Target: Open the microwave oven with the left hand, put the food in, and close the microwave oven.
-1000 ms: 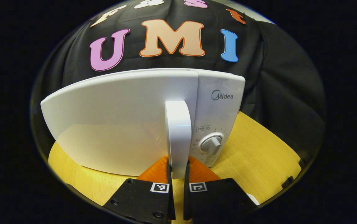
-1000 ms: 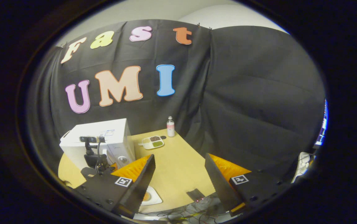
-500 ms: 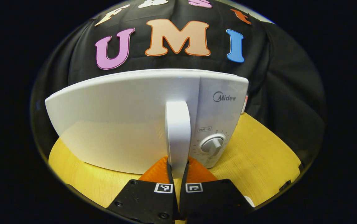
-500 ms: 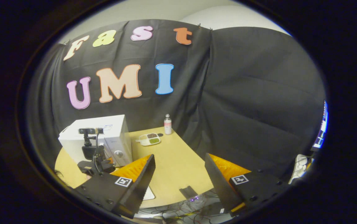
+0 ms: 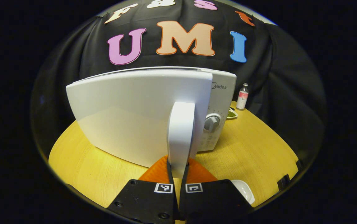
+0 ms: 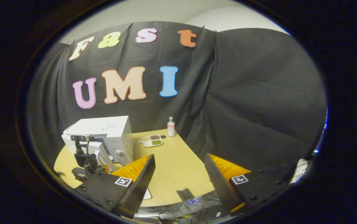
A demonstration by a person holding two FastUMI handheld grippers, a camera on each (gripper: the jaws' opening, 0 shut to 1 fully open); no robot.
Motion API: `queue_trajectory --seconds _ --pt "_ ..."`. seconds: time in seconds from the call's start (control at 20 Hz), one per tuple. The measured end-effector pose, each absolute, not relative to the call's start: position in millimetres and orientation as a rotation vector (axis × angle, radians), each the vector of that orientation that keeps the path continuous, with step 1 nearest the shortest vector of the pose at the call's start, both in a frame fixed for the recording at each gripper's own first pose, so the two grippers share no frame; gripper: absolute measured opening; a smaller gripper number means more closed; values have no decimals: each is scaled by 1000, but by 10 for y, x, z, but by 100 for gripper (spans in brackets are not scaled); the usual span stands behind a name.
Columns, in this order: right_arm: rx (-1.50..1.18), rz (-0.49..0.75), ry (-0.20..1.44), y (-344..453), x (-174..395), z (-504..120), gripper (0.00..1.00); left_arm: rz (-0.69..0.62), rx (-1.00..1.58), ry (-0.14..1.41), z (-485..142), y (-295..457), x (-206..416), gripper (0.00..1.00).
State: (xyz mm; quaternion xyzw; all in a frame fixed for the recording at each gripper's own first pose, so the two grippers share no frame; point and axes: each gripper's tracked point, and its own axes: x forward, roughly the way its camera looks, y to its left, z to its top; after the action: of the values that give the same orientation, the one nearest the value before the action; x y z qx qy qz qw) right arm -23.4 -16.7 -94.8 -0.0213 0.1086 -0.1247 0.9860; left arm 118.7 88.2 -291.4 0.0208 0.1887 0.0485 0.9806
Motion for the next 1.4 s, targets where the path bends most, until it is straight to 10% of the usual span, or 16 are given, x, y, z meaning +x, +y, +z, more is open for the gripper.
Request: queue_trajectory --seconds 0.8,1.4 --pt "0 -131 178 -168 -499 -984 92 236 -67 351 -2976 1319 239 24" --pt "-6 -31 183 456 -404 -1046 92 290 -84 353 -2949 1823 -200 93"
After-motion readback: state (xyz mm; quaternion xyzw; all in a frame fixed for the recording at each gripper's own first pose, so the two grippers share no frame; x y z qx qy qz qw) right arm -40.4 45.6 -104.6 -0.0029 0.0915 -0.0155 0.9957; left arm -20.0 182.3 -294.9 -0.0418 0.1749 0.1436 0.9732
